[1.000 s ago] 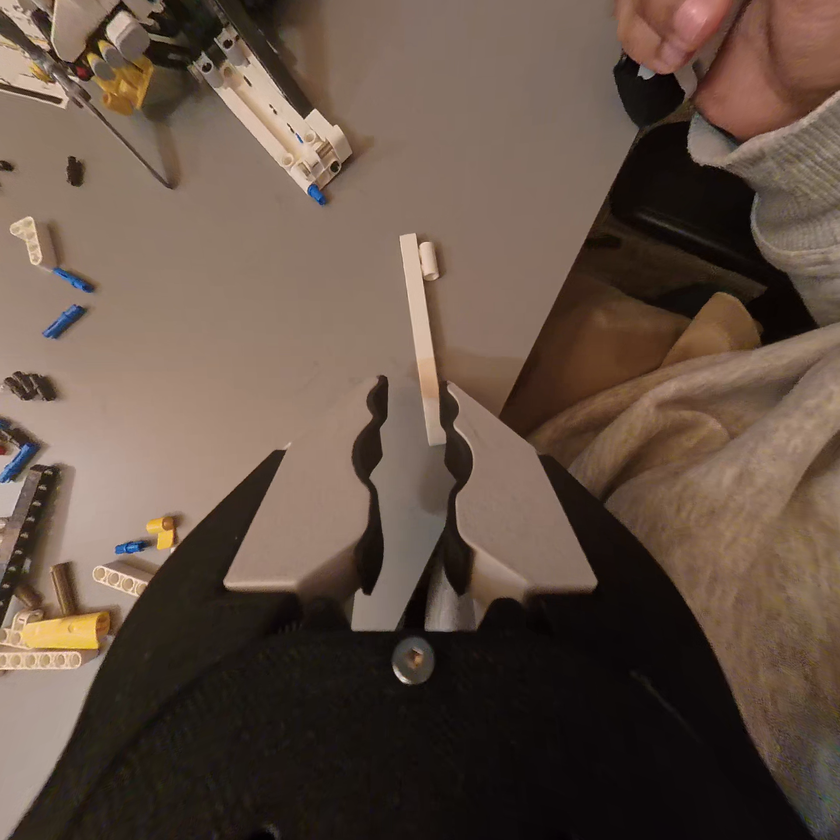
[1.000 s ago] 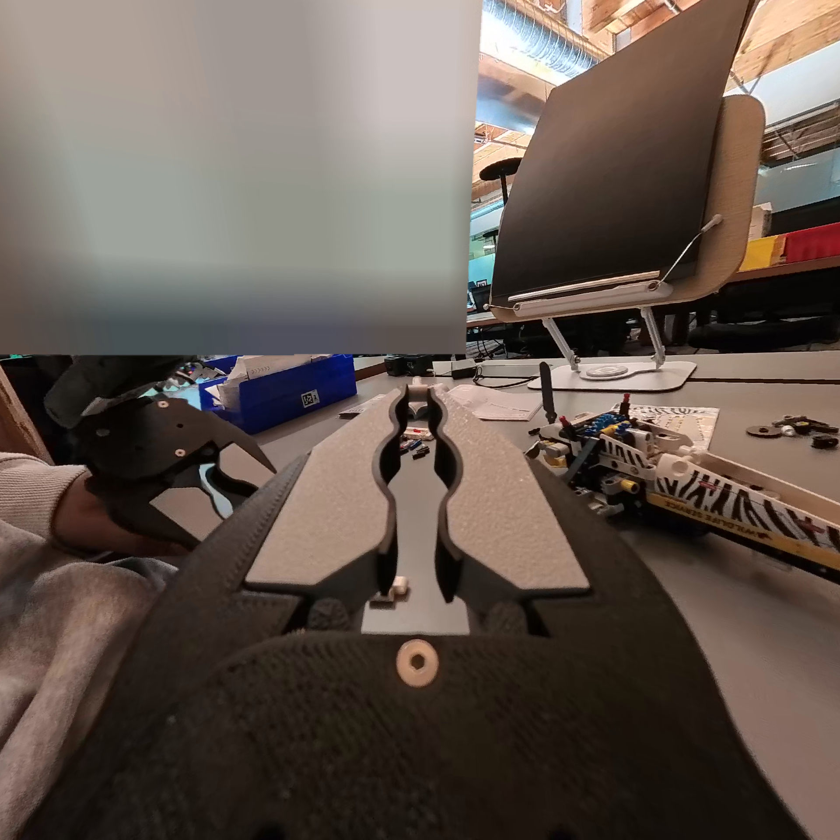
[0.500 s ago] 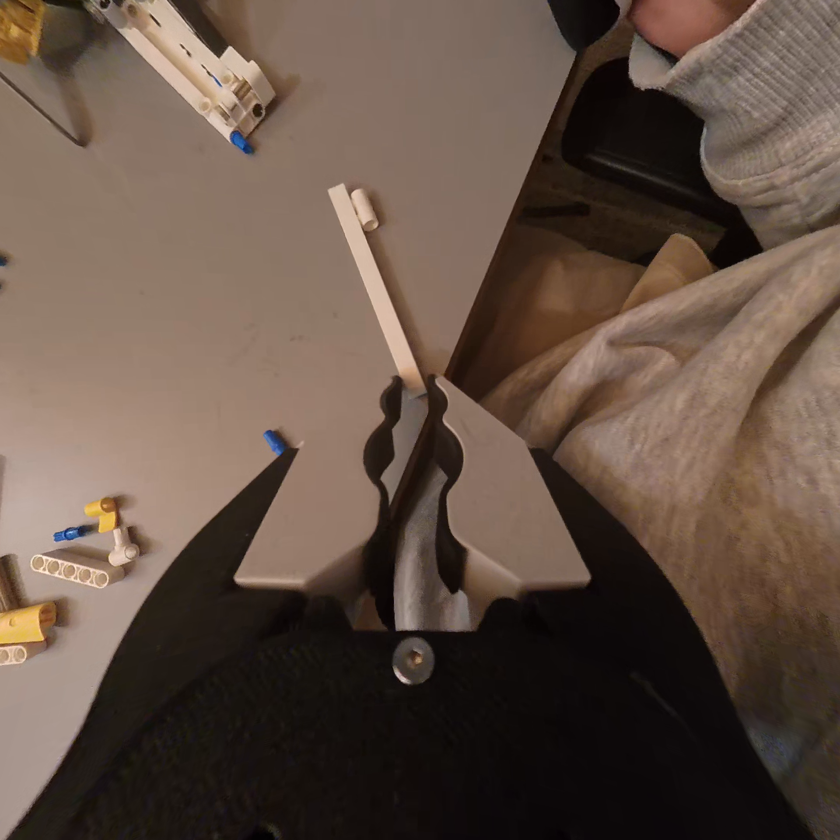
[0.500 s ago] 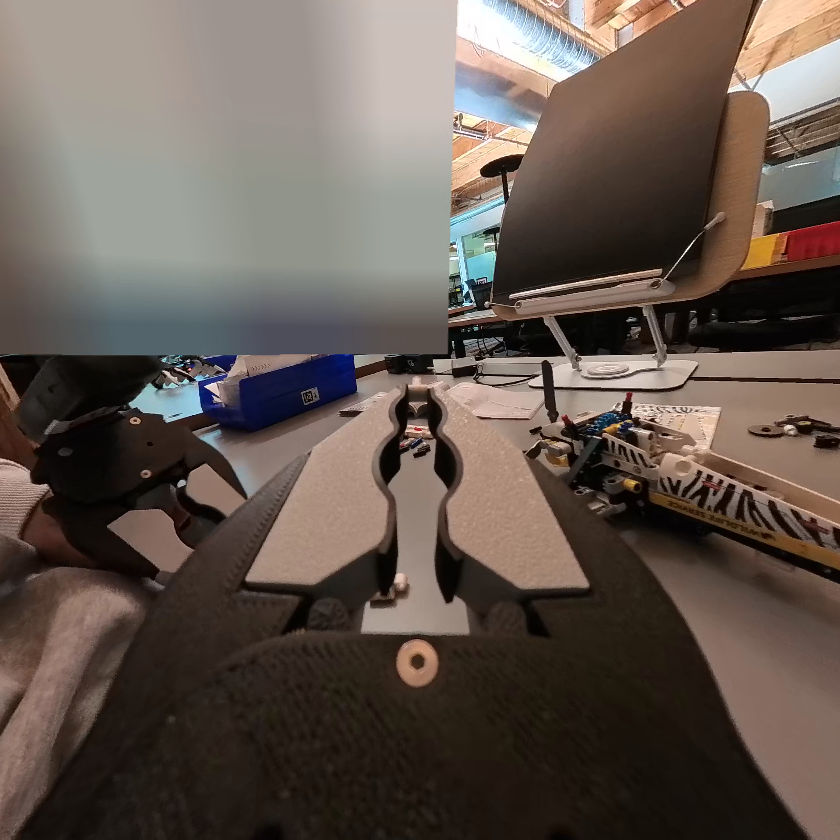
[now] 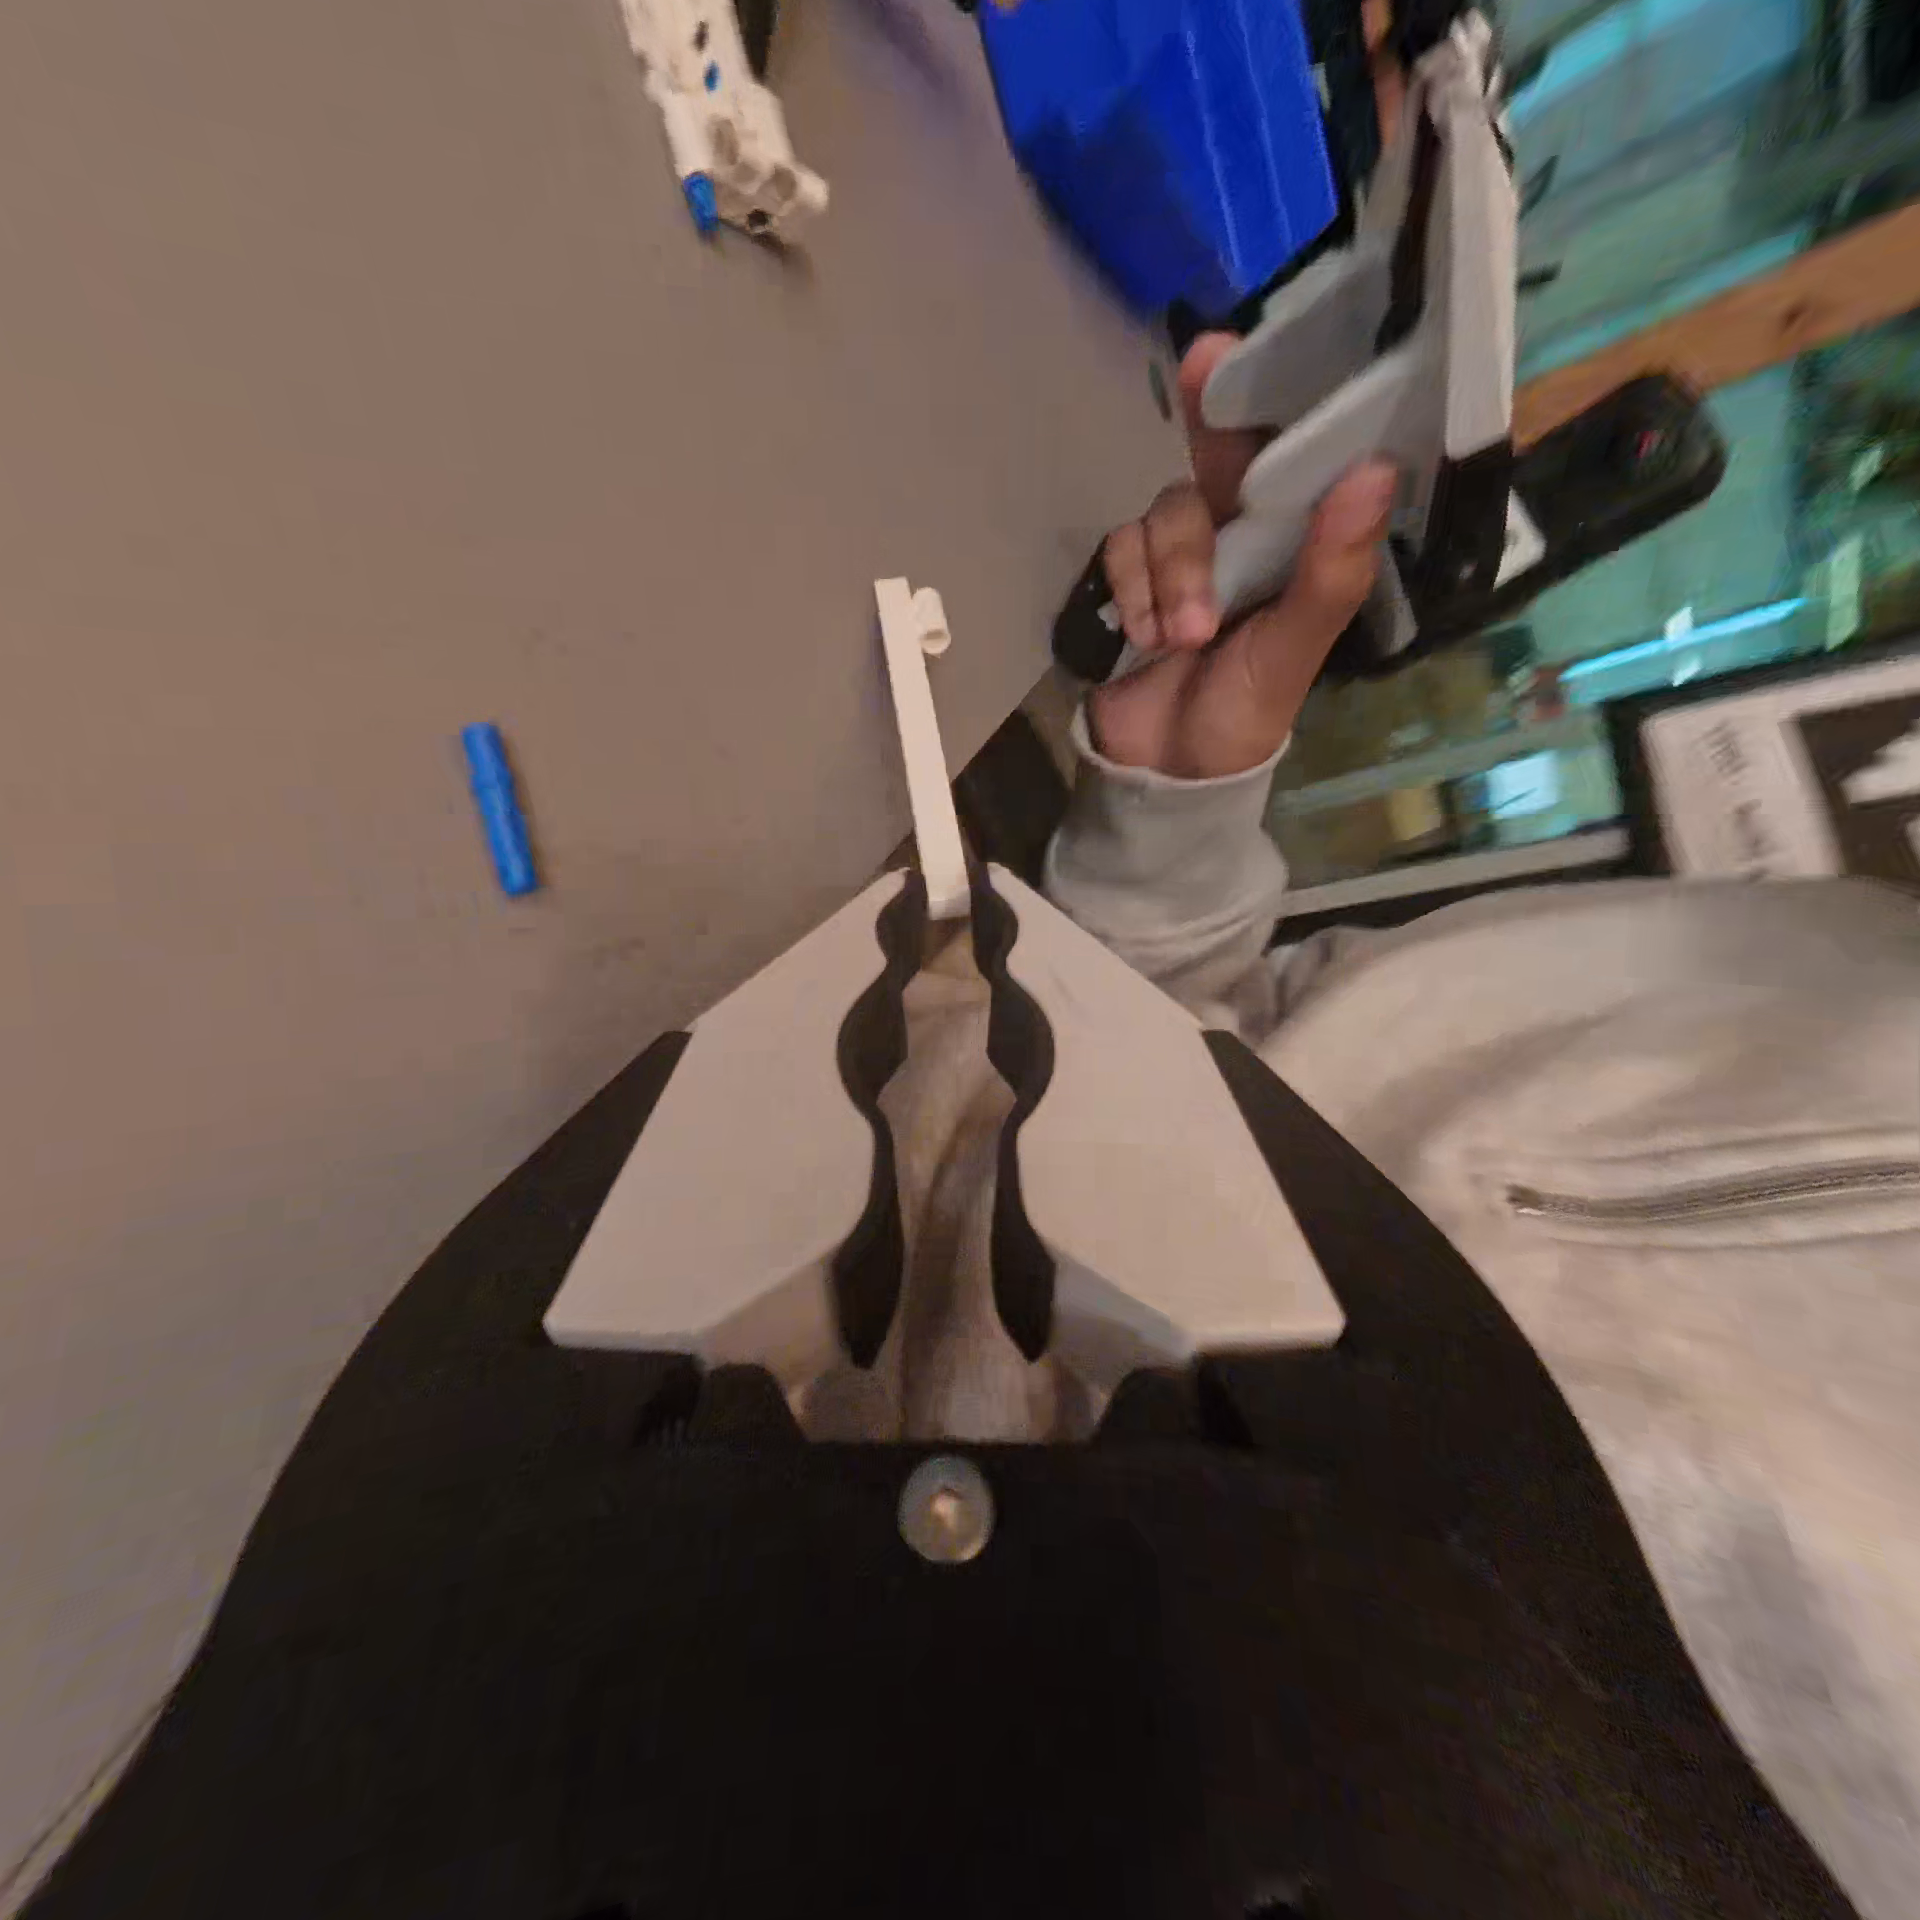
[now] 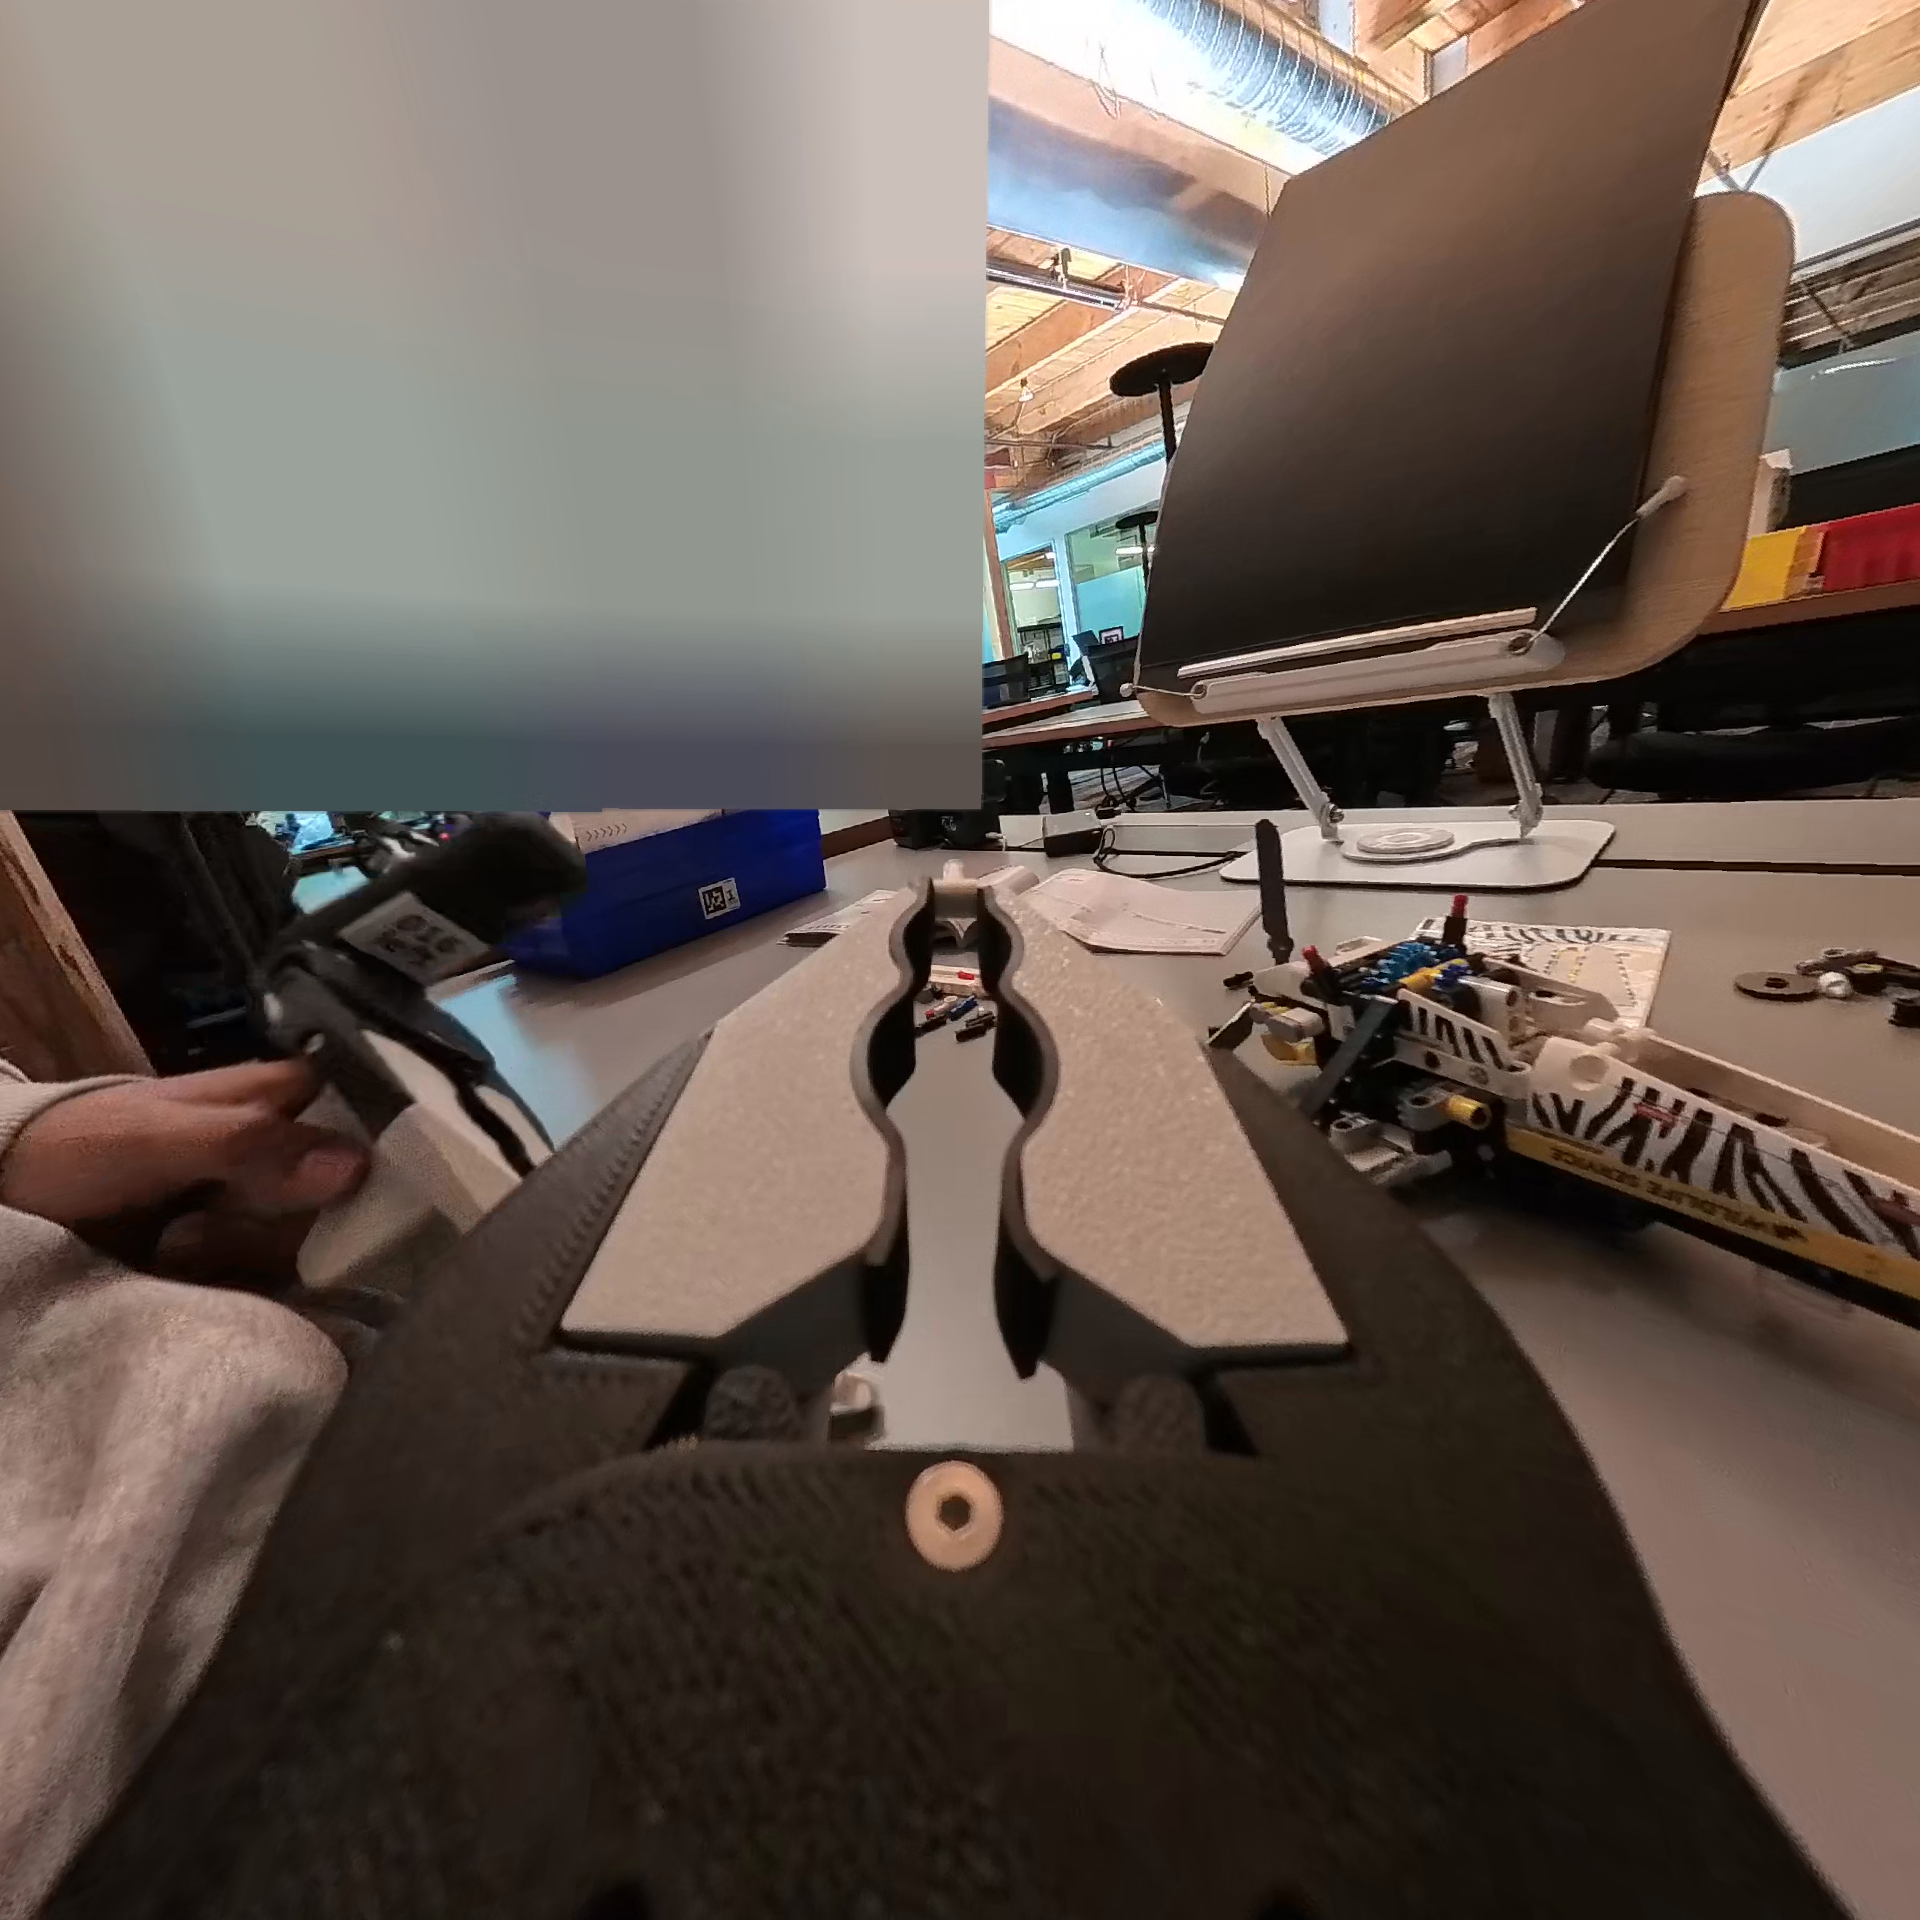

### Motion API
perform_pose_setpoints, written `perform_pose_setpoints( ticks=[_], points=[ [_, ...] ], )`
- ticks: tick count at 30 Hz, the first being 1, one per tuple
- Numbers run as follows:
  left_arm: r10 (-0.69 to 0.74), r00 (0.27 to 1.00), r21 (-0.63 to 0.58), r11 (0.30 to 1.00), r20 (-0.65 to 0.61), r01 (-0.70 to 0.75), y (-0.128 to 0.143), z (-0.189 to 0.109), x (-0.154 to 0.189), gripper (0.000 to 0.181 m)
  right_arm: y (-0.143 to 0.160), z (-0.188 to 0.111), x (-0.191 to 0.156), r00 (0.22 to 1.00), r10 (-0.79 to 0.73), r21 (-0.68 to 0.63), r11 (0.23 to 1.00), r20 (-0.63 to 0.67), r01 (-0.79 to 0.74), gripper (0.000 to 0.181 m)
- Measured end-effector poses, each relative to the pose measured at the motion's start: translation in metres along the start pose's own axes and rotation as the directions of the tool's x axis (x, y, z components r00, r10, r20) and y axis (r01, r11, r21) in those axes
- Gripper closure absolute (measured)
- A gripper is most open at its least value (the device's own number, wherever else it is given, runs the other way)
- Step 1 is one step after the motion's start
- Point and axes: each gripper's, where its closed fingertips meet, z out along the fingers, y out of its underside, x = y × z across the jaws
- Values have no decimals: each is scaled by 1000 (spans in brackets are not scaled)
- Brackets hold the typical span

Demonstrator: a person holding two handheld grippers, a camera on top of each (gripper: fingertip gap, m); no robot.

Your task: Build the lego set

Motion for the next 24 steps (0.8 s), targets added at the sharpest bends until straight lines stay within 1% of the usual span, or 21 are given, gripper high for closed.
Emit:
perform_pose_setpoints(
  ticks=[1,3,6,12,13,15,17,18,20,22,24],
  points=[
    [-58,998,-2,998,-25,58,2,0,-2,174,0,0,0,1000,0,0,1000,0,0,175],
    [-127,990,7,992,-55,127,3,1,-4,174,0,0,0,1000,1,1,1000,1,-1,176],
    [-162,986,13,987,-48,163,3,1,-9,174,0,0,0,1000,3,1,1000,2,-3,176],
    [-279,951,26,958,-134,285,2,-1,-10,174,0,0,-1,1000,7,0,1000,16,-7,175],
    [-290,946,32,954,-143,298,1,-2,-10,174,2,1,-6,999,1,-16,1000,52,0,175],
    [-314,936,38,945,-159,324,-1,-3,-11,174,16,4,-27,982,-13,-126,991,191,37,175],
    [-337,926,41,937,-173,348,-2,-4,-12,174,41,4,-49,949,-37,-279,952,314,129,175],
    [-344,922,42,933,-178,356,-2,-4,-12,174,56,3,-57,934,-66,-350,916,352,197,175],
    [-345,922,44,933,-174,358,-3,-3,-13,174,86,3,-66,912,-142,-465,824,385,325,175],
    [-342,925,42,935,-167,353,-3,-2,-13,174,108,3,-74,891,-175,-537,743,418,398,175],
    [-339,927,40,936,-161,349,-3,-2,-14,174,121,3,-82,879,-170,-569,704,445,425,175]
  ],
)
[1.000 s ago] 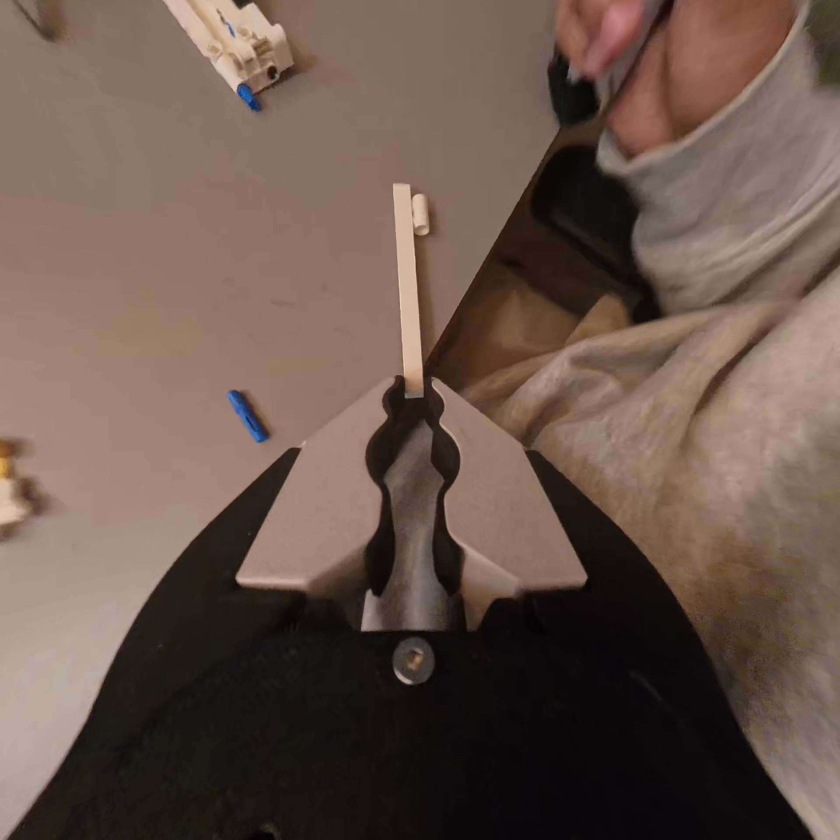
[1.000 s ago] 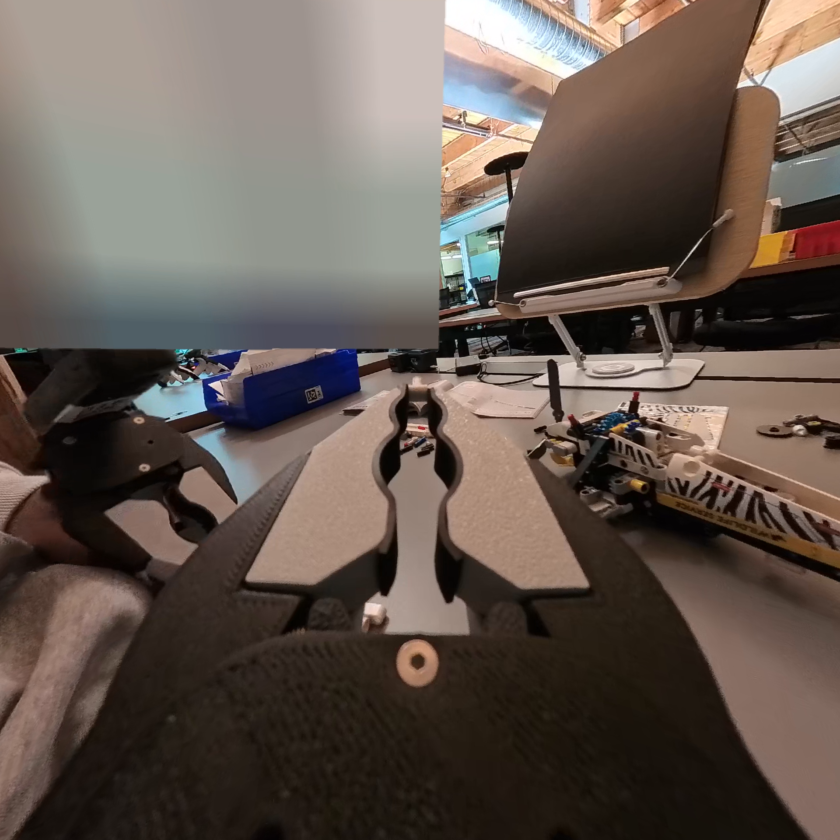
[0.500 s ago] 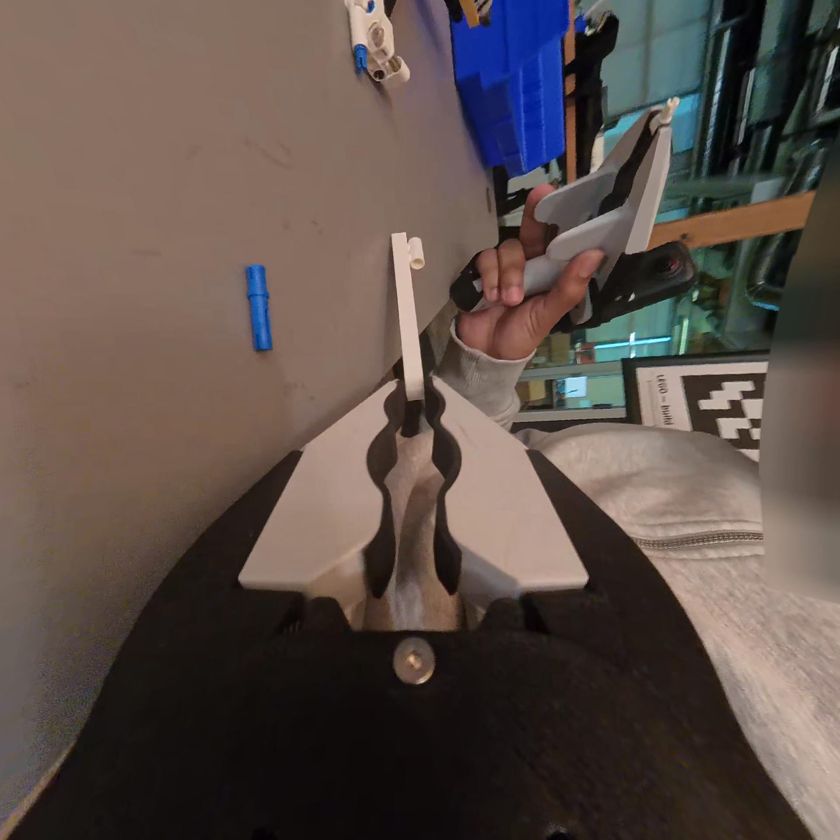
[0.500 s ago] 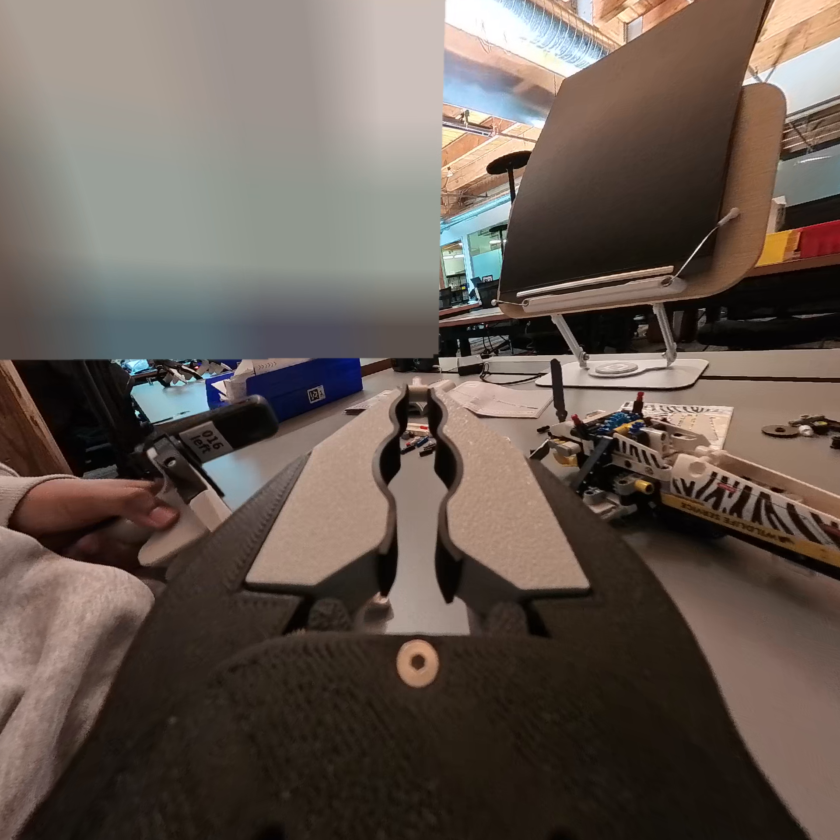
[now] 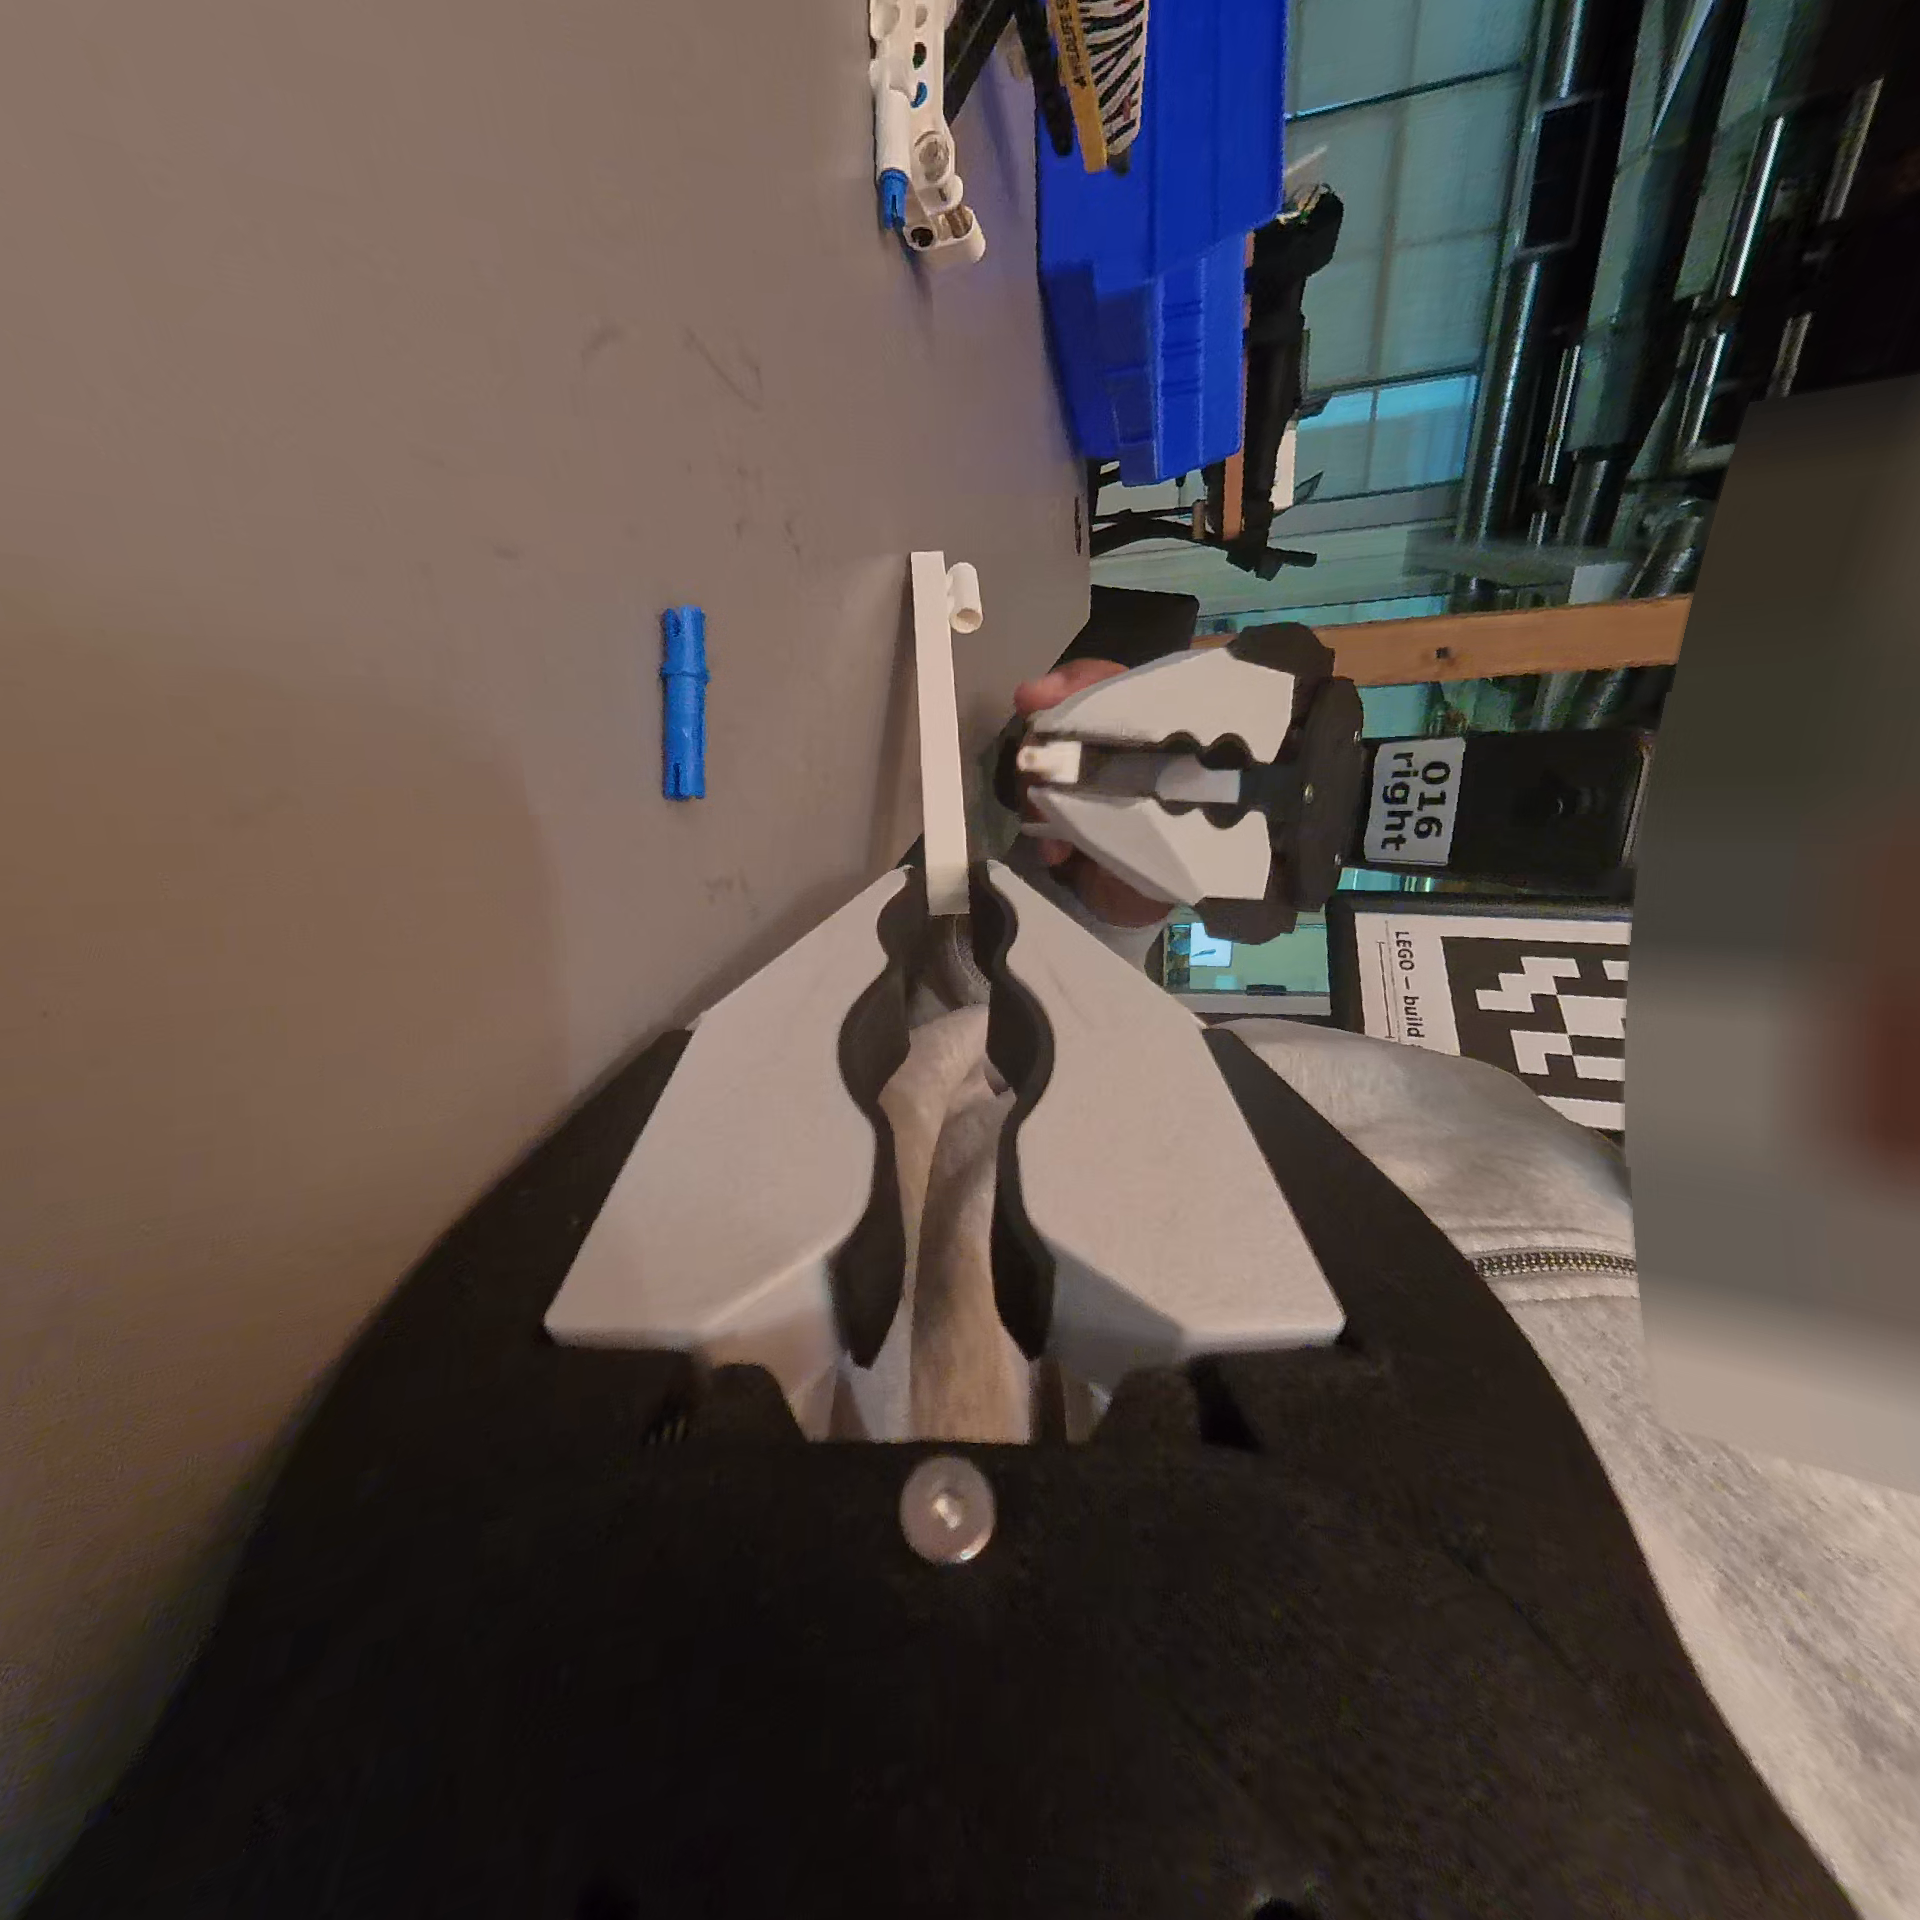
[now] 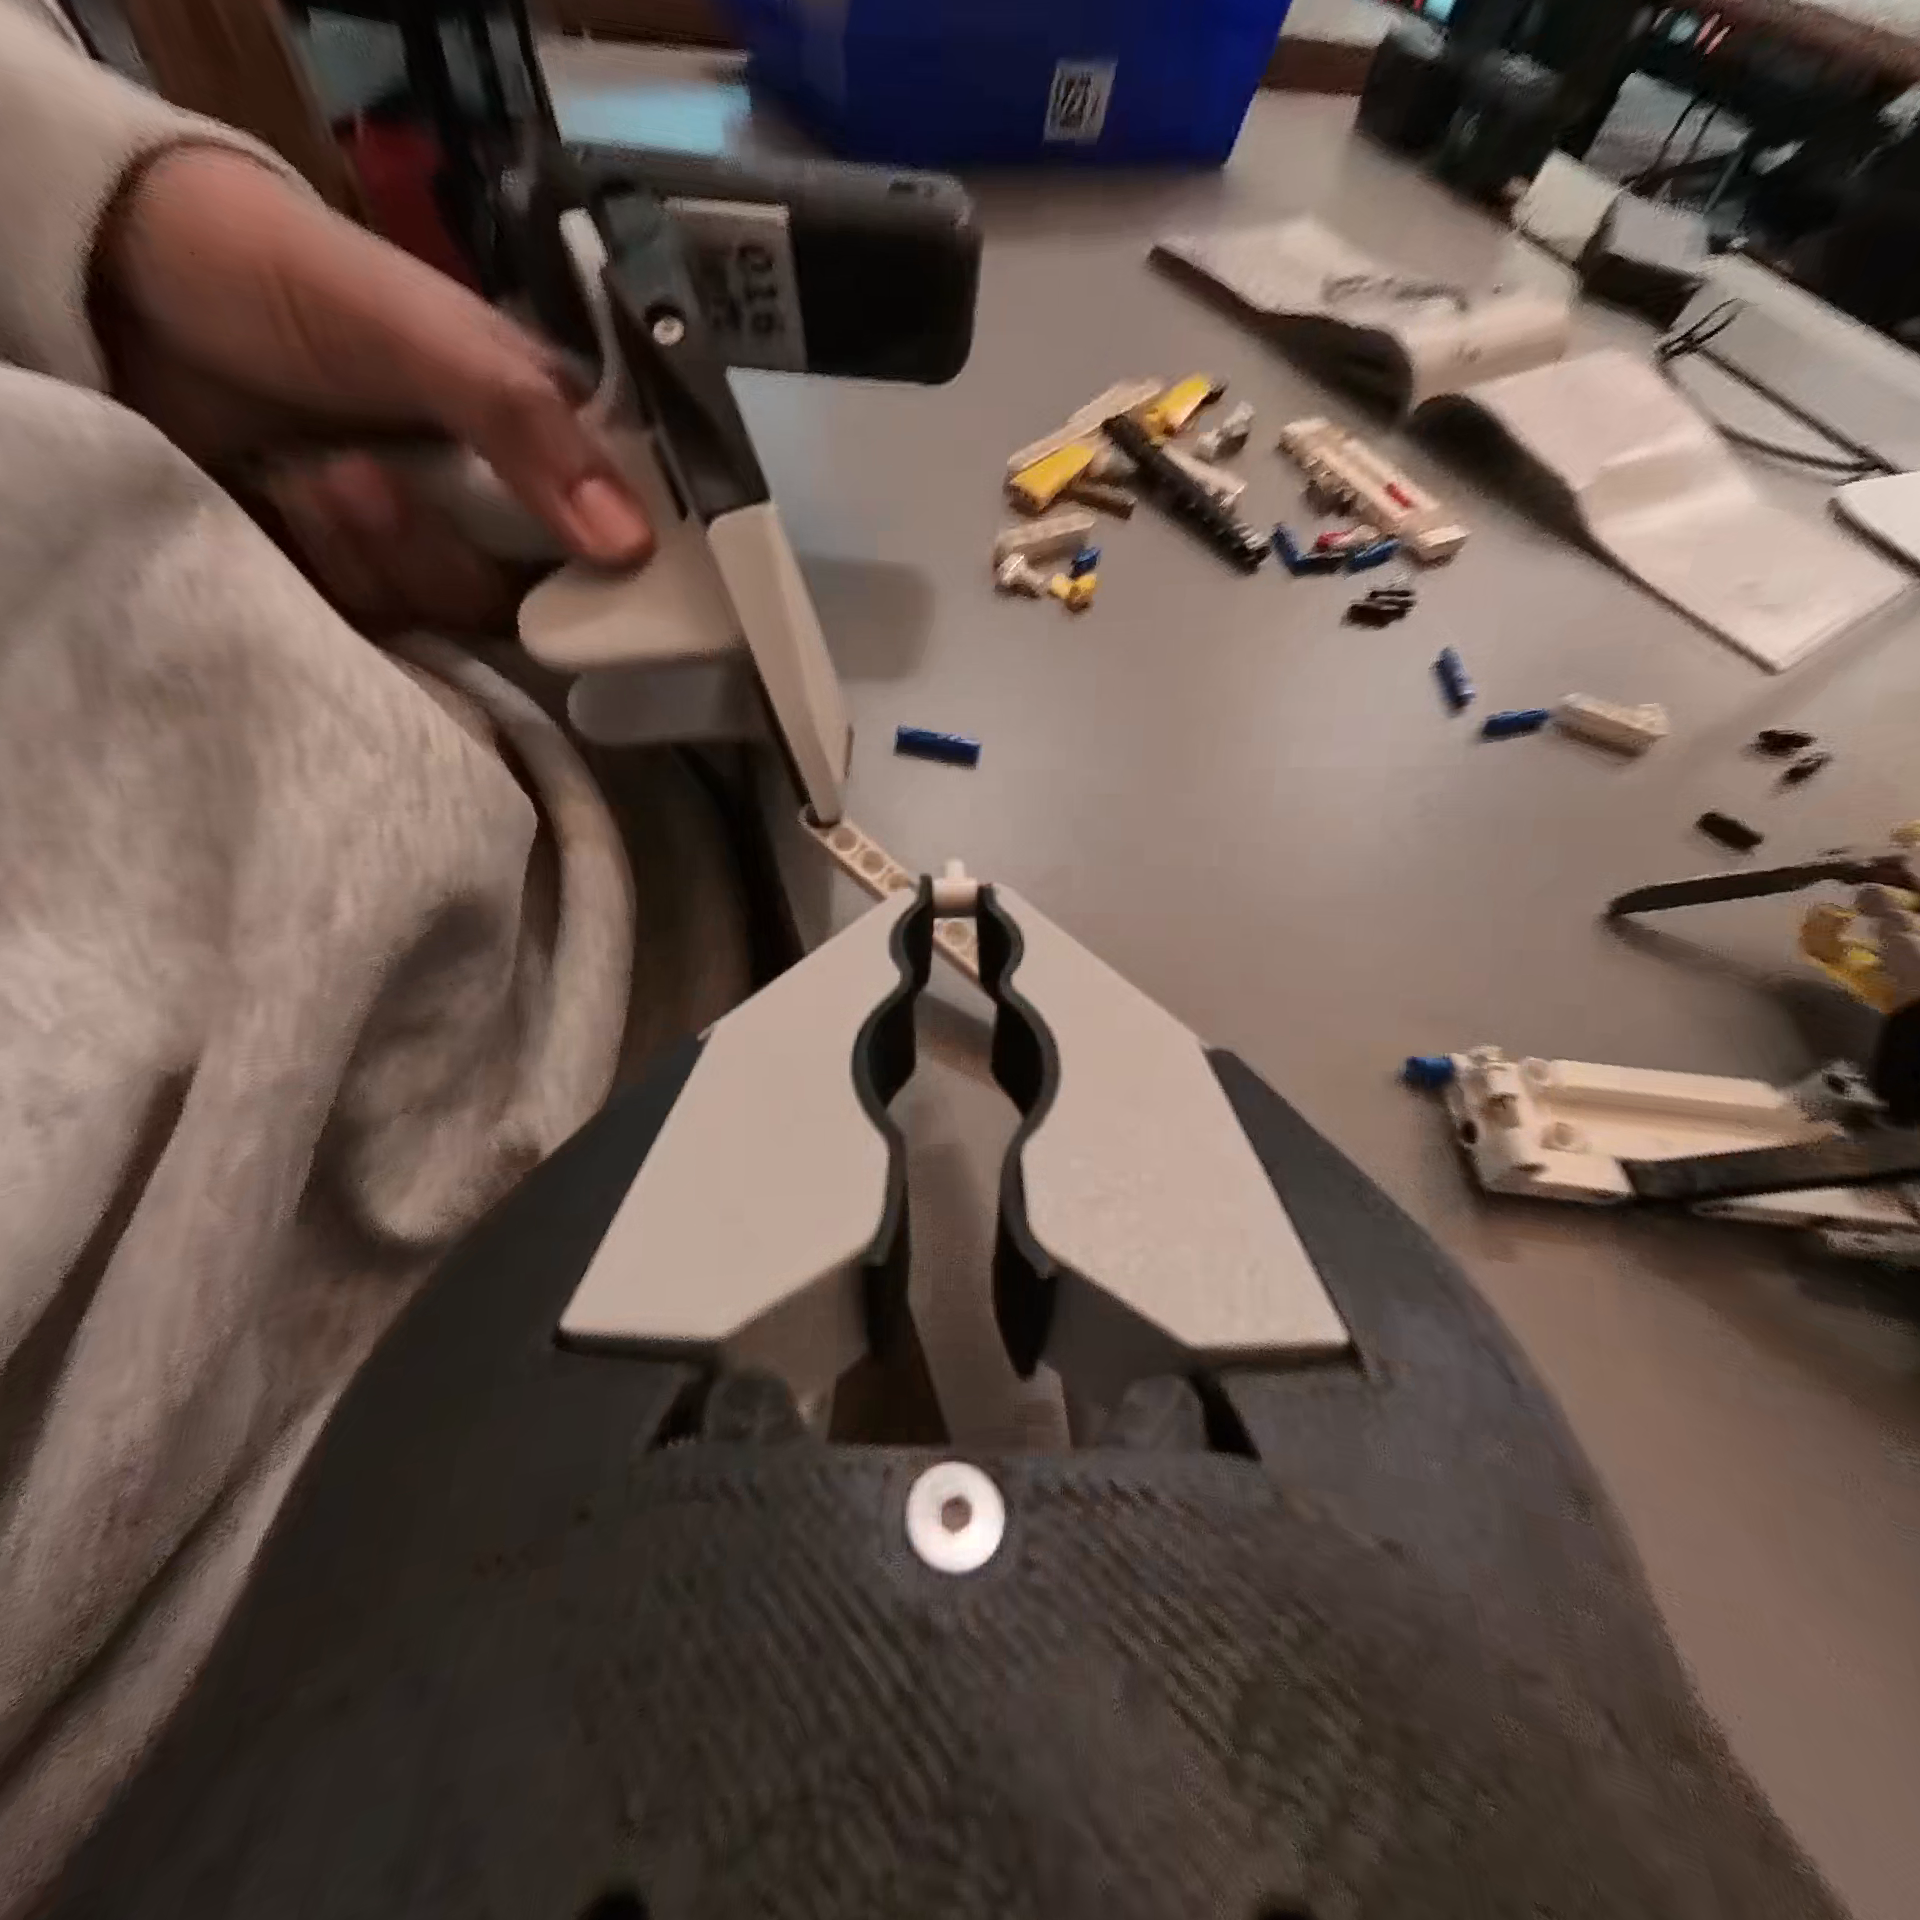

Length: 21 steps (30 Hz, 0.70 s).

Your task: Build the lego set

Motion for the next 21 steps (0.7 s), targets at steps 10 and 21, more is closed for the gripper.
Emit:
perform_pose_setpoints(
  ticks=[10,21],
  points=[
    [17,999,0,1000,35,-17,-4,-3,-5,174,8,15,-9,999,-13,-56,998,39,16,175],
    [36,997,9,999,64,-37,-5,-3,-8,171,12,21,-6,1000,-4,-108,994,3,4,175]
  ],
)
